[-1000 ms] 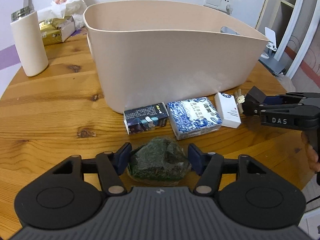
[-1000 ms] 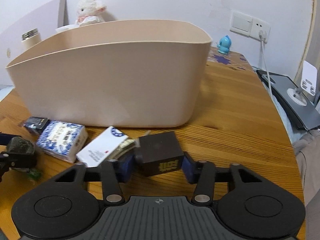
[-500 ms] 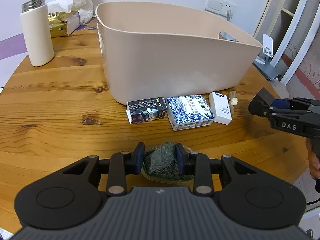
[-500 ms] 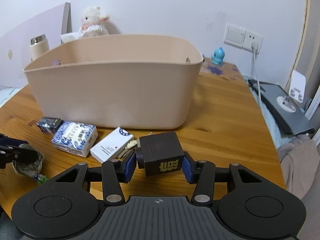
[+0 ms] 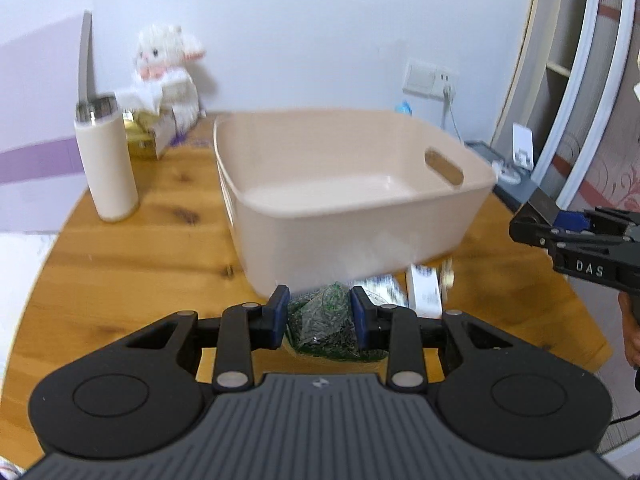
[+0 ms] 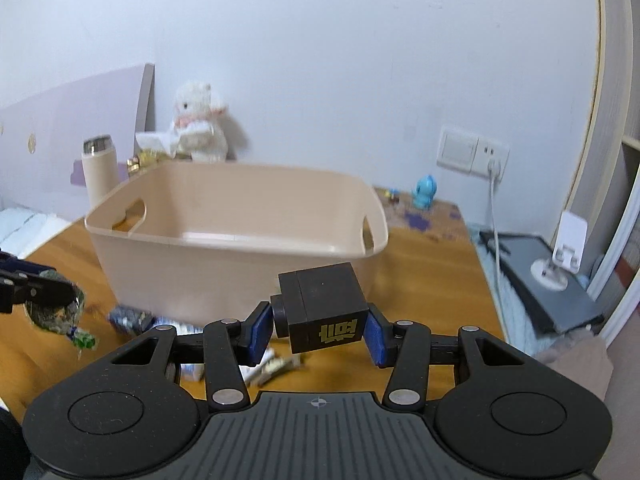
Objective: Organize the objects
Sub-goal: 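Carry both items into the beige bin and open both grippers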
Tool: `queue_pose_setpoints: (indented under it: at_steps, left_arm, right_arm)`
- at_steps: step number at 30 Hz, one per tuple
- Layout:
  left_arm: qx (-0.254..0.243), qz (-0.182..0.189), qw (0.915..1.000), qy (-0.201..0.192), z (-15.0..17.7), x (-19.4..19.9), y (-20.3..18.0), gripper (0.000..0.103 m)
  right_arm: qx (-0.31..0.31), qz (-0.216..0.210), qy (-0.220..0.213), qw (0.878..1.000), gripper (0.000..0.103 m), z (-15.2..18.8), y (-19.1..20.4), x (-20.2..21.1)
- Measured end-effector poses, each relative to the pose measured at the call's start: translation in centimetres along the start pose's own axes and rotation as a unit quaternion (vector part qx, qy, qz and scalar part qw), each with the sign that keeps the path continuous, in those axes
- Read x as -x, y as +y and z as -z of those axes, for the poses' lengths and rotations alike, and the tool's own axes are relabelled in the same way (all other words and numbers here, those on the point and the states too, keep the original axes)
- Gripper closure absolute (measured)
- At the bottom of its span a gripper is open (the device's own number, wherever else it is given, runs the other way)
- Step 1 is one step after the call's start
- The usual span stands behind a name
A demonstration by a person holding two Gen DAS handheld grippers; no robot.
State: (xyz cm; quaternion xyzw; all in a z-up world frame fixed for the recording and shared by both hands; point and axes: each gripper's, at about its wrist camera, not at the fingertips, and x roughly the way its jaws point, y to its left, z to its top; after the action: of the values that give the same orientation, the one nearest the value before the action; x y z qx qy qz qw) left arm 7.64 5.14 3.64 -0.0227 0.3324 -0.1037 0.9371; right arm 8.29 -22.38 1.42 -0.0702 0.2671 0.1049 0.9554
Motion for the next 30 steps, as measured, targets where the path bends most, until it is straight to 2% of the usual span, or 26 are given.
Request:
queue_pose_setpoints:
  at_steps: [7,16,22,30]
  left_arm:
    - [-0.007,-0.010,0.9991,-0.040,-4.1,0.0,-0.1,0.068]
    - [-0.013,-0.036,0.9978,-0.055,-9.2,-4.4,-0.4,0.068]
    - [-0.019,-0.051,0.9981,-0.028,-10.4,-9.0,-0.5,0.068]
    - [-0.037,-0.082,0.9952,0.040,-9.3,-15.0,-0.5,0.068]
  right_arm:
    - [0.001,0.006,-0.032,0.999,0.058,-2.6,-0.4,-0.5]
    - [0.006,0.008,-0.041,0.999,0.058,-5.1,-0.3,-4.0]
    - [0.006,0.007,-0.028,1.000,0.058,-6.0,0.3,-7.1]
    - [0.017,0.009,0.008,1.000,0.058,-5.6,1.6,-11.0]
